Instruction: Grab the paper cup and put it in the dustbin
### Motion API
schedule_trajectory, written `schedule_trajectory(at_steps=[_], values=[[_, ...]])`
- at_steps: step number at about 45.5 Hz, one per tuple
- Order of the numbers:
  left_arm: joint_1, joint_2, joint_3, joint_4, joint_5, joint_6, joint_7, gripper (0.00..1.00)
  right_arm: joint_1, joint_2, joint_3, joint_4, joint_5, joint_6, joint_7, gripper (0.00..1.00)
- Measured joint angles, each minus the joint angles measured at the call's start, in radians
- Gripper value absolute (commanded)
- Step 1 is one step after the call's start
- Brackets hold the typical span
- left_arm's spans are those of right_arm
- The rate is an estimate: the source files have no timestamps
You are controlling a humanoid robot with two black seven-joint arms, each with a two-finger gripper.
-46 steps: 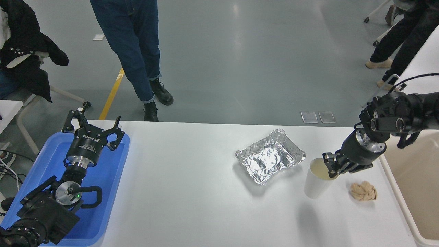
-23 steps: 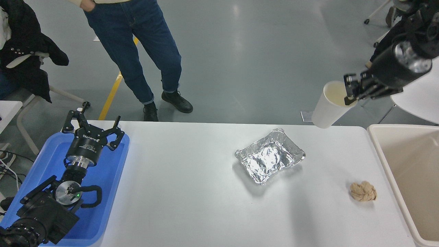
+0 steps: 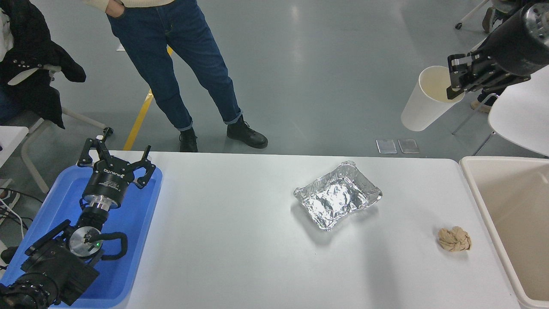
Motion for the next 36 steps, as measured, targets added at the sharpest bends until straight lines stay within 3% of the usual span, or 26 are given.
schedule_trajectory(at_steps=[25, 36], values=[[0.002, 0.001, 0.0, 0.002, -0.003, 0.0, -0.003, 1.0, -0.201, -0.373, -0.042, -0.178, -0.194, 0.001, 0.0, 0.0], [0.002, 0.001, 0.0, 0.002, -0.003, 0.0, -0.003, 1.0, -0.432, -0.44, 0.016, -0.374, -0.22, 0.0, 0.001, 0.0]])
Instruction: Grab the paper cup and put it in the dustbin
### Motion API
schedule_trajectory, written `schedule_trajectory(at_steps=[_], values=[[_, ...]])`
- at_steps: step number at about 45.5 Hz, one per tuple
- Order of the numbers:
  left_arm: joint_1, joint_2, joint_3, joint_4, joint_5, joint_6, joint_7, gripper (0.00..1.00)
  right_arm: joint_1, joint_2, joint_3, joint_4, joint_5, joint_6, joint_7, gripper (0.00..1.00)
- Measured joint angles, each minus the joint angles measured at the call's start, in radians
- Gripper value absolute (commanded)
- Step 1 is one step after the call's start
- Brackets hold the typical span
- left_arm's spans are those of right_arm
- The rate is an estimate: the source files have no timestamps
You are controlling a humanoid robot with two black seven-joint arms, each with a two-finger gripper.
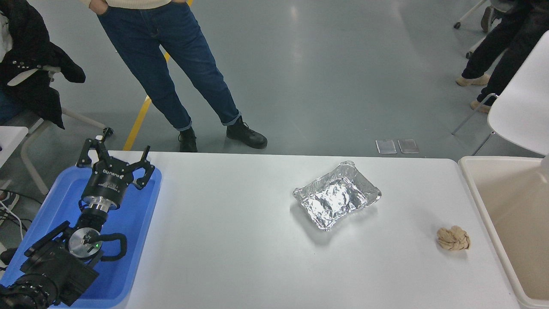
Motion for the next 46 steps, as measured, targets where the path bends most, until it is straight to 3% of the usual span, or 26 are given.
schedule_trajectory(at_steps=[16, 32, 46], values=[[0.0, 0.0, 0.0, 0.0, 0.0, 0.0, 0.0, 1.0, -0.457, 0.0, 0.306, -0.298, 0.002, 0.0, -0.001, 0.0], [-0.001, 0.0, 0.0, -0.001, 0.001, 0.0, 0.0, 1.0, -0.9, 0.148, 0.56, -0.637, 0.007, -0.004, -0.001, 0.0], [-0.002, 0.0, 0.0, -0.001, 0.001, 0.0, 0.002, 1.0, -1.127, 0.239, 0.685, -0.742, 0.031, -0.221, -0.002, 0.0]])
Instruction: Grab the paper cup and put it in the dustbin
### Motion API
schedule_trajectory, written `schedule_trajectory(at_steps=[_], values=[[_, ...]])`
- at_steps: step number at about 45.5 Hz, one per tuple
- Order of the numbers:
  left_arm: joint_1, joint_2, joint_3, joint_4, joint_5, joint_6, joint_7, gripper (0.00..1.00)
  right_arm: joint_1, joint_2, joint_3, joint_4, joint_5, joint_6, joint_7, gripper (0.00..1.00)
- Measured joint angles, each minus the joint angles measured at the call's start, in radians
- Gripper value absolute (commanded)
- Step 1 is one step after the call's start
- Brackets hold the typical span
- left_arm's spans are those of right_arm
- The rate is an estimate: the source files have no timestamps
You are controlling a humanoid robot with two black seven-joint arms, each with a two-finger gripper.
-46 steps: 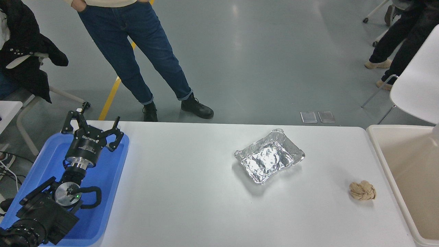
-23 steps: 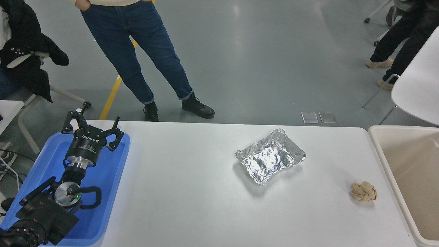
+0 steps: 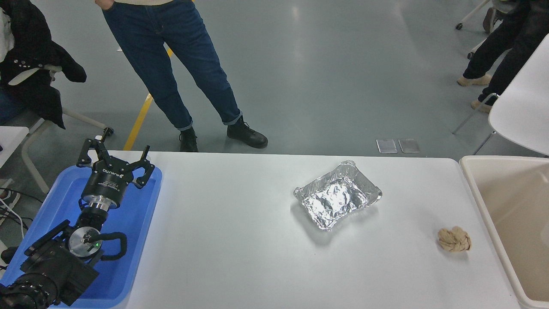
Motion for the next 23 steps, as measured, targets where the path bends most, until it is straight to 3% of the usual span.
schedule_trajectory(at_steps=[23], values=[[0.0, 0.0, 0.0, 0.0, 0.0, 0.0, 0.0, 1.0, -0.13, 0.067, 0.044, -0.029, 0.075, -0.3, -0.012, 0.0]])
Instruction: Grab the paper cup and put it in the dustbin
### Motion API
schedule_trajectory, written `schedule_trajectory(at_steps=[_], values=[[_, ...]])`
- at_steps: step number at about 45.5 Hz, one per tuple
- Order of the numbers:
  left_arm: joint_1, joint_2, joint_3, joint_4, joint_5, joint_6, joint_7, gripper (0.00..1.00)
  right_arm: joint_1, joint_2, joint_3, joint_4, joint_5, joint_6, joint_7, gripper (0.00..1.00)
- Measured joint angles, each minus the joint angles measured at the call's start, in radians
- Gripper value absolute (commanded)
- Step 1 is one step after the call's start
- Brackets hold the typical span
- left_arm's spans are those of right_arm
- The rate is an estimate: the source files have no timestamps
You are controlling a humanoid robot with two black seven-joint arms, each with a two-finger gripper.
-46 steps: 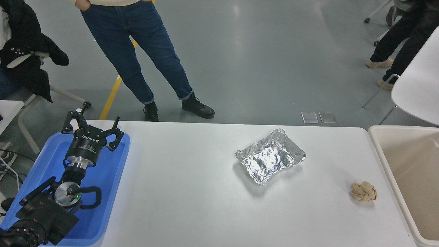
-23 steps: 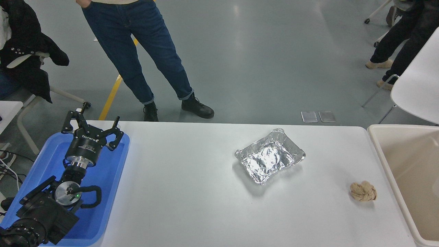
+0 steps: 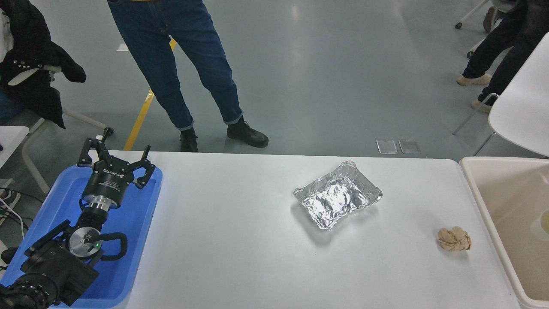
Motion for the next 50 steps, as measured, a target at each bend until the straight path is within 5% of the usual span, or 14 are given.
schedule_trajectory(at_steps=[14, 16, 18, 50], values=[[0.0, 0.0, 0.0, 0.0, 0.0, 0.0, 0.0, 1.0, -0.022, 0.02, 0.004, -0.005, 0.044, -0.055, -0.097, 0.04], [0.0, 0.0, 0.0, 0.0, 0.0, 0.0, 0.0, 1.0, -0.023, 0.022, 0.004, -0.006, 0.052, -0.059, -0.107, 0.43], [0.0, 0.0, 0.0, 0.0, 0.0, 0.0, 0.0, 1.0, -0.024, 0.023, 0.004, -0.006, 0.057, -0.064, -0.112, 1.0], [0.0, 0.0, 0.0, 0.0, 0.0, 0.0, 0.0, 1.0, 0.013, 0.004, 0.017, 0.093, 0.096, -0.27, -0.138, 1.0]])
